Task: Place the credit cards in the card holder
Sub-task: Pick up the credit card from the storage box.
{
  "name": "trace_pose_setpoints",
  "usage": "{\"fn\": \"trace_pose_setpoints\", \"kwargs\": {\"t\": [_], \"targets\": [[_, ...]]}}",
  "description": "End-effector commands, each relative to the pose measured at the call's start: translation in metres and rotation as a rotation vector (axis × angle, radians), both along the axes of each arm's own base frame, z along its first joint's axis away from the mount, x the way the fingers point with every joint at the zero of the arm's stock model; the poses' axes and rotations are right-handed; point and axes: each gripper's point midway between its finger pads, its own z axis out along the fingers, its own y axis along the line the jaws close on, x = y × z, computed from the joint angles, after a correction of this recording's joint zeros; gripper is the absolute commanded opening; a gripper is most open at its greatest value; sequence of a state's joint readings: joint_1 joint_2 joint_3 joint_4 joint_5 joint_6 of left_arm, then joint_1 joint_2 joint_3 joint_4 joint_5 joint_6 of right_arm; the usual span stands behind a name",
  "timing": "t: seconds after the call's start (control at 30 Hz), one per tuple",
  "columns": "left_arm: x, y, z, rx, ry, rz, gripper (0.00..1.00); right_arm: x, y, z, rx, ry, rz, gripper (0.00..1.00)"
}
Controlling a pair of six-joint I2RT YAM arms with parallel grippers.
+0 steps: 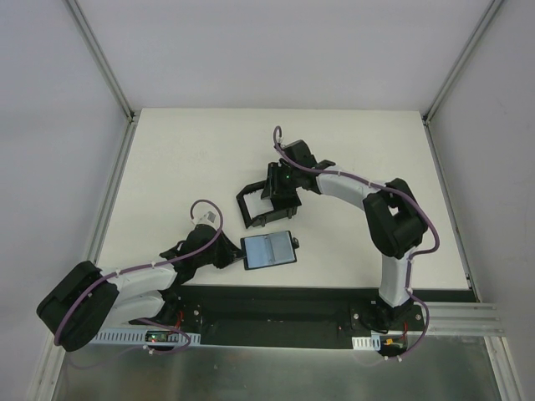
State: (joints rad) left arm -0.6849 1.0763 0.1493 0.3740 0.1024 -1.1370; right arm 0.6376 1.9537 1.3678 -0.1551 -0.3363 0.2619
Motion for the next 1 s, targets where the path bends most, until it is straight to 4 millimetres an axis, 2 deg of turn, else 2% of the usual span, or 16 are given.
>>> {"fn": "trace_pose_setpoints", "kwargs": {"t": [0.0, 0.3, 0.57, 0.97], "targets": [[-0.001, 0.002, -0.004, 0.017, 0.012, -0.012, 0.0, 0.004, 0.002, 0.037, 0.062, -0.073, -0.003, 0.38], [-0.001, 0.0, -0.004, 0.012, 0.015, -0.017, 0.0, 0.003, 0.0, 0.04, 0.064, -0.075, -0.008, 0.33], [-0.001, -0.001, -0.003, 0.009, 0.014, -0.022, 0.0, 0.005, -0.003, 0.041, 0.051, -0.086, -0.023, 0.23], [-0.001, -0.001, -0.003, 0.005, 0.014, -0.023, 0.0, 0.008, -0.009, 0.053, 0.045, -0.123, -0.04, 0.09]]}}
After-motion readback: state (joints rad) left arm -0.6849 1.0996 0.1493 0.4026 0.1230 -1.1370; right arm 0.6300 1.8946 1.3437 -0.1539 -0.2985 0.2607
